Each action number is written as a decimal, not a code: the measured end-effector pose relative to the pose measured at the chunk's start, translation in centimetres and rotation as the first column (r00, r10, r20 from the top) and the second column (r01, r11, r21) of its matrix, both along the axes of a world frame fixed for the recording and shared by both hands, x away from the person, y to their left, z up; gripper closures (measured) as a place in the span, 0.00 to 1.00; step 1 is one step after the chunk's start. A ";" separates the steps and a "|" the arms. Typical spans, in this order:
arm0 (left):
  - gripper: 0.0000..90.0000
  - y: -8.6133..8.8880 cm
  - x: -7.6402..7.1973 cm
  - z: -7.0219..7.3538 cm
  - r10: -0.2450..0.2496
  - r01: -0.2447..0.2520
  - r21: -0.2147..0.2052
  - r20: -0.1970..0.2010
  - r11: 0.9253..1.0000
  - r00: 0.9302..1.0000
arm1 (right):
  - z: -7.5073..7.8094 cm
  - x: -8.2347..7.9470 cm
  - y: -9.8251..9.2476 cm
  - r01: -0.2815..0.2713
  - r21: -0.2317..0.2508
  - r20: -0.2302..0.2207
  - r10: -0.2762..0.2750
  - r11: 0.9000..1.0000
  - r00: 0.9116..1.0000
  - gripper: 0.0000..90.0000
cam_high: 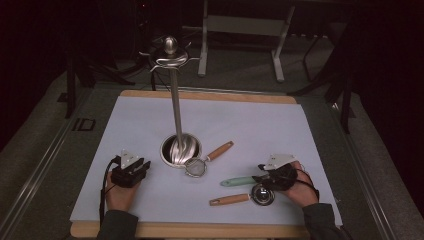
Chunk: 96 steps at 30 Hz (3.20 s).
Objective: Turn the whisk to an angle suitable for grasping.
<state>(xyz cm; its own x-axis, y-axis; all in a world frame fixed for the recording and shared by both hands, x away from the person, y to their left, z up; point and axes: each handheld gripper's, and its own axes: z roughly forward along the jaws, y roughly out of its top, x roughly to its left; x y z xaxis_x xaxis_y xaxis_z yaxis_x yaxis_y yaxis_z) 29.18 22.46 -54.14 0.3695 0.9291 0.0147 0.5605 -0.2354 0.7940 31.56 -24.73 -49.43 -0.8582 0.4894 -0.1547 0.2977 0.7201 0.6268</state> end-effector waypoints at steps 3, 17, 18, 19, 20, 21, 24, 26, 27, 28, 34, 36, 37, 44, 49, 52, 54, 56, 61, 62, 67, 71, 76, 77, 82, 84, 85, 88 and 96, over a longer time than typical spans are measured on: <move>0.76 0.0 0.0 0.0 -0.001 0.001 0.003 -0.001 1.000 1.000 | -0.5 0.0 0.6 -0.021 -0.035 -0.012 0.020 0.999 1.000 0.58; 0.75 0.0 0.0 0.0 0.003 -0.003 0.004 -0.003 1.000 1.000 | -1.2 2.0 1.9 -0.032 -0.097 -0.069 0.026 0.995 0.997 0.63; 0.75 0.0 0.0 0.0 0.004 -0.004 0.004 -0.003 1.000 1.000 | -1.2 2.2 1.9 -0.032 -0.106 -0.065 0.025 0.994 0.998 0.64; 0.75 0.0 0.0 0.0 0.005 -0.005 0.003 -0.003 1.000 1.000 | -1.1 2.4 2.0 -0.033 -0.114 -0.064 0.025 0.993 0.998 0.64; 0.75 0.0 0.0 0.0 0.005 -0.005 0.003 -0.003 1.000 1.000 | -1.1 2.6 2.0 -0.032 -0.119 -0.068 0.024 0.992 0.997 0.65; 0.75 0.0 0.0 0.0 0.006 -0.006 0.003 -0.003 1.000 1.000 | -1.0 2.8 2.0 -0.033 -0.124 -0.070 0.025 0.992 0.997 0.66; 0.75 0.0 0.0 0.0 0.006 -0.006 0.002 -0.003 1.000 1.000 | -0.9 3.3 2.2 -0.035 -0.144 -0.078 0.024 0.989 0.997 0.67; 0.75 0.0 0.0 0.0 0.007 -0.007 0.001 -0.004 1.000 1.000 | -0.8 3.6 2.5 -0.041 -0.168 -0.083 0.027 0.985 0.996 0.67; 0.75 0.0 0.0 0.0 0.008 -0.008 0.001 -0.004 1.000 1.000 | -0.8 3.7 2.7 -0.045 -0.185 -0.089 0.029 0.982 0.996 0.67; 0.75 0.0 0.0 0.0 0.008 -0.008 0.001 -0.005 1.000 1.000 | -0.7 3.9 2.9 -0.048 -0.201 -0.095 0.029 0.978 0.995 0.66; 0.75 0.0 0.0 0.0 0.009 -0.009 0.002 -0.003 1.000 1.000 | -0.7 4.8 4.0 -0.084 -0.300 -0.135 0.044 0.950 0.990 0.70; 0.74 0.0 0.0 0.0 0.008 -0.008 0.003 -0.002 1.000 1.000 | -0.6 4.9 4.0 -0.092 -0.308 -0.142 0.050 0.947 0.989 0.71; 0.74 0.0 0.0 0.0 0.008 -0.008 0.004 -0.003 1.000 1.000 | -0.6 5.0 3.9 -0.094 -0.318 -0.143 0.050 0.944 0.989 0.71; 0.74 0.0 0.0 0.0 0.009 -0.009 0.006 0.001 1.000 1.000 | -0.4 5.4 3.0 -0.035 -0.337 -0.148 -0.016 0.941 0.989 0.72; 0.74 0.0 0.0 0.0 0.009 -0.009 0.006 0.000 1.000 1.000 | -0.3 6.5 1.9 0.045 -0.343 -0.142 -0.099 0.938 0.985 0.72; 0.74 0.0 0.0 0.0 0.011 -0.011 0.005 0.000 1.000 1.000 | -0.1 6.7 1.6 0.035 -0.301 -0.173 -0.091 0.953 0.981 0.67; 0.74 -0.1 0.0 0.0 0.010 -0.010 0.007 0.000 1.000 1.000 | 0.2 7.2 1.4 0.026 -0.245 -0.211 -0.079 0.969 0.974 0.62; 0.74 -0.1 0.0 0.0 0.011 -0.011 0.007 0.000 1.000 1.000 | 0.3 7.4 1.3 0.020 -0.235 -0.217 -0.073 0.972 0.973 0.62; 0.73 0.0 0.0 0.0 0.011 -0.011 0.005 -0.001 1.000 1.000 | 0.3 8.8 1.8 -0.045 -0.292 -0.304 -0.048 0.955 0.951 0.62; 0.73 0.0 0.0 0.0 0.011 -0.011 0.004 -0.001 1.000 1.000 | 0.2 9.0 2.0 -0.053 -0.305 -0.323 -0.051 0.951 0.945 0.64; 0.73 0.0 0.0 0.0 0.011 -0.011 0.005 -0.002 1.000 1.000 | -0.2 9.2 2.6 -0.111 -0.365 -0.386 -0.042 0.925 0.921 0.67; 0.73 0.0 0.0 0.0 0.012 -0.012 0.005 -0.001 1.000 1.000 | -0.2 9.1 3.0 -0.115 -0.403 -0.374 -0.048 0.908 0.926 0.74; 0.73 0.0 0.0 0.0 0.013 -0.013 0.003 -0.003 1.000 1.000 | -0.1 8.8 3.3 -0.138 -0.422 -0.367 -0.030 0.896 0.930 0.76; 0.73 0.0 0.0 0.0 0.013 -0.013 0.003 -0.003 1.000 1.000 | -0.1 8.8 3.3 -0.131 -0.424 -0.360 -0.034 0.896 0.932 0.77; 0.73 0.0 0.0 0.0 0.013 -0.013 0.004 -0.004 1.000 1.000 | 0.3 8.6 2.9 -0.105 -0.393 -0.341 -0.039 0.913 0.939 0.77; 0.73 0.0 0.0 0.0 0.014 -0.014 0.004 -0.003 1.000 1.000 | 0.6 8.3 2.8 -0.095 -0.385 -0.324 -0.038 0.918 0.945 0.77; 0.73 0.0 0.0 0.0 0.014 -0.014 0.003 -0.004 1.000 1.000 | 0.7 8.2 2.8 -0.090 -0.375 -0.312 -0.034 0.923 0.949 0.77; 0.73 0.0 0.0 0.0 0.016 -0.016 0.004 -0.004 1.000 1.000 | 1.0 7.7 2.6 -0.066 -0.344 -0.267 -0.030 0.937 0.963 0.77; 0.73 0.0 0.0 0.0 0.016 -0.016 0.006 -0.004 1.000 1.000 | 1.6 6.6 2.3 -0.033 -0.289 -0.202 -0.027 0.957 0.979 0.77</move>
